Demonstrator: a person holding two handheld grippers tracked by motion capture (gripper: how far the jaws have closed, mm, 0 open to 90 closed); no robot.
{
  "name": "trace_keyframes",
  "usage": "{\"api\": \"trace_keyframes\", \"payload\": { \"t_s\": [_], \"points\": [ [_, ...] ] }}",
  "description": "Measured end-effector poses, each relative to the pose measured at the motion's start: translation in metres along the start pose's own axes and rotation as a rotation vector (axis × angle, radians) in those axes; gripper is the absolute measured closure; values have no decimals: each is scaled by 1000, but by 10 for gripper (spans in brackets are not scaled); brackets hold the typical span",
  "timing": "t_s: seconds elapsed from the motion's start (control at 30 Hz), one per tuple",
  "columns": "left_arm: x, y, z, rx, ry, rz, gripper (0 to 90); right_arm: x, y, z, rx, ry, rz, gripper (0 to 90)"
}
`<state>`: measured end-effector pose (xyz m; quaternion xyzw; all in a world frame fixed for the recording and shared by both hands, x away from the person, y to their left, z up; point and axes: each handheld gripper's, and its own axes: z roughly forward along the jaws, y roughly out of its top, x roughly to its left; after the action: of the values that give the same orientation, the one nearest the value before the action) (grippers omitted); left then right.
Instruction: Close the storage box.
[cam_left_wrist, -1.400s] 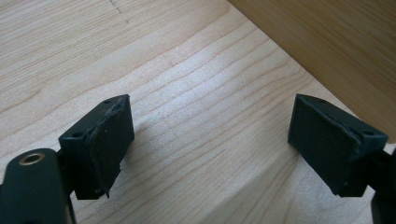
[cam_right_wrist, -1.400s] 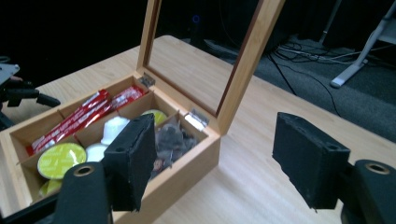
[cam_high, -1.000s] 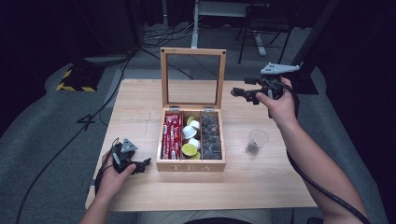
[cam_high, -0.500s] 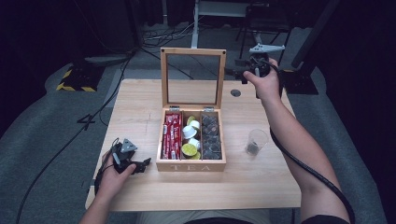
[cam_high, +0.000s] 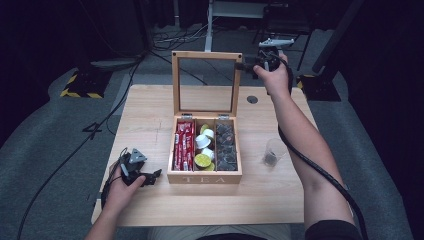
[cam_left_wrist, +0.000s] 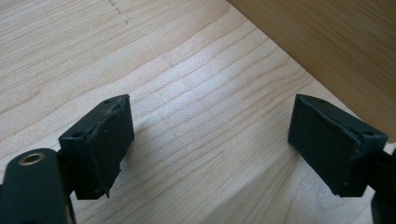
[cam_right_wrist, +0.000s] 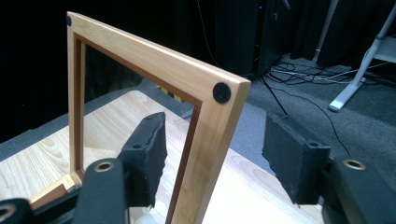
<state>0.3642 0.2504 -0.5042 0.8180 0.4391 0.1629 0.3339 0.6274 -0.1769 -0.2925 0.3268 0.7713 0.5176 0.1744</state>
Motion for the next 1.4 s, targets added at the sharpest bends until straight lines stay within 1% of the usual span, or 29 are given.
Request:
{"api": "trace_keyframes", "payload": {
  "t_s": [0.2, 0.3, 0.37, 0.43, 0.6, 0.73, 0.9, 1.07, 1.2, 1.4],
  "points": [
    [0, 0, 0, -2, -1, -2, 148, -2, 5, 10, -1, -10, 7, 451],
    [0, 0, 0, 0, 1, 5, 148, -3, 8, 12, -18, 9, 29, 507],
    [0, 0, 0, 0, 0, 5, 148, 0, 10, 12, -21, 12, 21, 553],
    [0, 0, 0, 0, 0, 5, 148, 2, 12, 12, -14, -6, 3, 569],
    [0, 0, 0, 0, 0, 5, 148, 6, 13, 8, -13, -15, 6, 586],
    [0, 0, 0, 0, -1, 0, 148, 10, 13, 4, -14, -23, -9, 600],
    [0, 0, 0, -1, -3, 3, 147, 16, 14, -8, -18, 1, -22, 621],
    [0, 0, 0, -1, -2, 4, 147, 25, 12, -20, -26, 16, -54, 634],
    [0, 0, 0, -2, -3, 2, 147, 36, 11, -35, -17, 34, -95, 649],
    [0, 0, 0, -2, -2, 2, 147, 48, 8, -50, -6, 45, -144, 659]
  ]
}}
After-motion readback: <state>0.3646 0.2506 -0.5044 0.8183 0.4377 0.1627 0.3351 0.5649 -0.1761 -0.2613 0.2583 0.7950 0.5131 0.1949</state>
